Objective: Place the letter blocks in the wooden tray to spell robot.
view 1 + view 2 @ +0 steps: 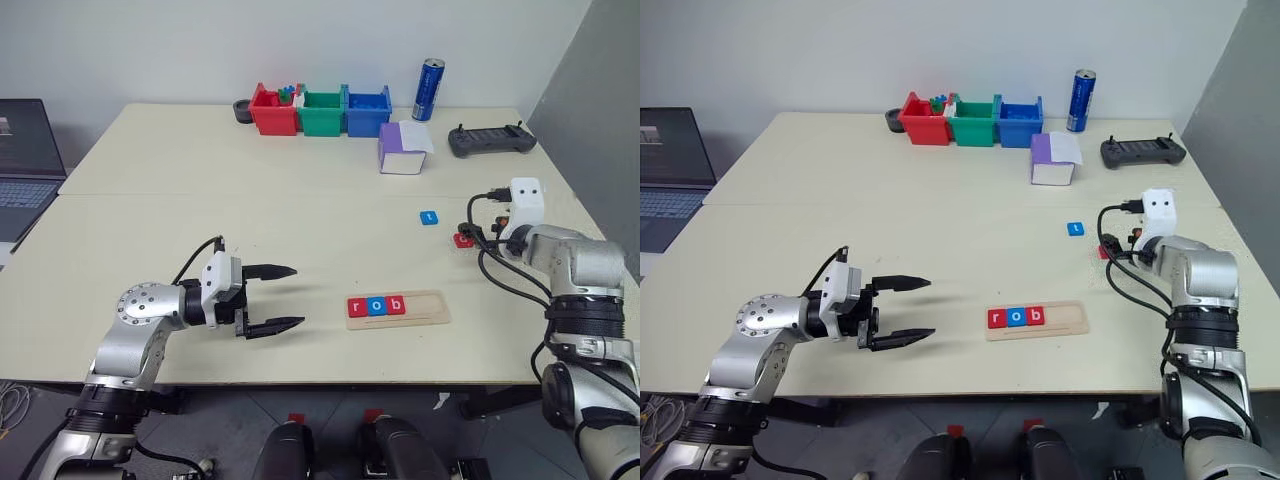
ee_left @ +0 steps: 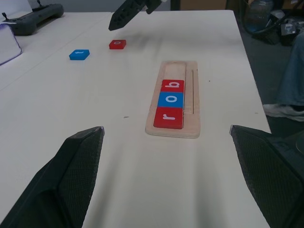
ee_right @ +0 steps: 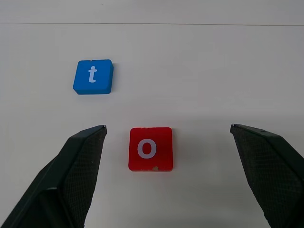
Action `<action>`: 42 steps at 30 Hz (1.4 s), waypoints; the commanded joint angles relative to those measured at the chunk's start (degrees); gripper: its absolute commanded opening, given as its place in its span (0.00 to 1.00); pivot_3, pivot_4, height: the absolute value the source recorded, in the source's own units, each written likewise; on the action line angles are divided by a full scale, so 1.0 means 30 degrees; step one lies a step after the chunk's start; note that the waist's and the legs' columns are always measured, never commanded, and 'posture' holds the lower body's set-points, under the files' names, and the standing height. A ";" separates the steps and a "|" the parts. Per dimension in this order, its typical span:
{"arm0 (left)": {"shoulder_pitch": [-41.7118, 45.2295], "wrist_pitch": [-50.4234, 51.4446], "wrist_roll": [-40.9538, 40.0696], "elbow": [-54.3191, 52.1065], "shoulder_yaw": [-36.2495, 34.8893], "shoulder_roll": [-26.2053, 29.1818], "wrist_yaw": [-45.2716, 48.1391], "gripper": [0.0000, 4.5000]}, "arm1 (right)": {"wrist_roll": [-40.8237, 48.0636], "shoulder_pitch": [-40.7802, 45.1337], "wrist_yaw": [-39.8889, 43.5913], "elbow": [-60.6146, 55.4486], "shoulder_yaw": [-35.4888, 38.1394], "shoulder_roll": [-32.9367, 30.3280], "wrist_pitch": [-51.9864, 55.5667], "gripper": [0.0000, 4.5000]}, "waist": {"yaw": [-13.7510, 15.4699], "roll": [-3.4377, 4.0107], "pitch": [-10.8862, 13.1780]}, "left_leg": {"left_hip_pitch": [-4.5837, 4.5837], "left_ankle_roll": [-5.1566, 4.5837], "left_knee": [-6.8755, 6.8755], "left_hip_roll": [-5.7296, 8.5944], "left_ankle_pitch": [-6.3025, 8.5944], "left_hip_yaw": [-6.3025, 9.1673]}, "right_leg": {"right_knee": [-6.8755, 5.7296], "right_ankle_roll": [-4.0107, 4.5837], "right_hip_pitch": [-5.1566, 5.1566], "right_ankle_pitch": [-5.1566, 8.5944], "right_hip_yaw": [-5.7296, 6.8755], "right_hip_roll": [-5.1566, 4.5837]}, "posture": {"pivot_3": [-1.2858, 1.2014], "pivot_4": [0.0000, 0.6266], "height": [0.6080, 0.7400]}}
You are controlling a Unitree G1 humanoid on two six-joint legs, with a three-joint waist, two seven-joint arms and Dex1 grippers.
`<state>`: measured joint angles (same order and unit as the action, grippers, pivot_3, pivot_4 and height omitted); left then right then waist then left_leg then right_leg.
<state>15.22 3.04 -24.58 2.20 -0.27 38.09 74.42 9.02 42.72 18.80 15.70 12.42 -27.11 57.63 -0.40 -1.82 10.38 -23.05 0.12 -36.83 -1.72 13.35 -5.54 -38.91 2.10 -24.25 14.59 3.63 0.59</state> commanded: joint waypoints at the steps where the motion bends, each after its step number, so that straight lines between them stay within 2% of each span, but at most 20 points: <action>1: 0.0112 -0.0263 -0.0020 -0.0492 -0.0118 0.0075 0.0021 1.00 | -0.0051 0.0562 -0.0449 0.0431 0.0079 0.0017 -0.1000 0.99 | -0.0001 0.0000 0.0000 | 0.0000 0.0000 0.0000 0.0000 0.0000 0.0001 | 0.0000 0.0000 0.0000 0.0000 0.0002 0.0000 | 0.52 0.24 1.00; 13: -0.0194 -0.0214 -0.0093 -0.0792 -0.0218 0.0061 -0.0349 1.00 | -0.0387 0.1479 -0.0761 0.3839 -0.0851 0.0491 -0.3270 0.99 | -0.0040 0.0002 0.0001 | 0.0002 0.0000 0.0003 -0.0002 0.0000 0.0000 | 0.0000 0.0000 -0.0001 0.0000 -0.0001 0.0003 | 0.52 0.24 1.00; 24: -0.0482 -0.0167 -0.0136 -0.0936 -0.0419 0.0293 -0.0415 1.00 | -0.0522 0.1508 -0.1283 0.5360 -0.1053 0.0848 -0.3729 0.99 | -0.0038 0.0002 0.0001 | 0.0004 0.0000 0.0005 -0.0003 0.0000 0.0001 | 0.0002 0.0000 0.0003 0.0000 -0.0001 0.0002 | 0.52 0.24 1.00; 41: -0.0349 -0.0099 -0.0087 -0.0905 -0.0329 0.0312 -0.0480 1.00 | -0.0006 -0.0122 -0.2342 0.2232 -0.0569 0.1886 -0.1211 0.99 | -0.0040 -0.0002 -0.0001 | 0.0008 -0.0001 0.0012 -0.0009 0.0001 0.0006 | 0.0005 -0.0002 0.0007 0.0001 0.0005 0.0003 | 0.52 0.24 1.00; 42: -0.0330 -0.0114 -0.0080 -0.0878 -0.0314 0.0301 -0.0467 1.00 | -0.0032 -0.0174 -0.2399 0.2270 -0.0480 0.1885 -0.1232 0.95 | -0.0040 -0.0003 -0.0002 | 0.0008 -0.0001 0.0012 -0.0008 0.0001 0.0005 | 0.0006 -0.0002 0.0007 0.0001 0.0004 0.0003 | 0.52 0.24 1.00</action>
<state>13.71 3.19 -24.62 0.86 -0.37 38.55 73.14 8.01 43.27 11.96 22.73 10.10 -21.82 52.89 -0.52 -1.83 10.37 -23.03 0.11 -36.79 -1.75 13.35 -5.53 -38.89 2.10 -24.23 14.59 3.64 0.60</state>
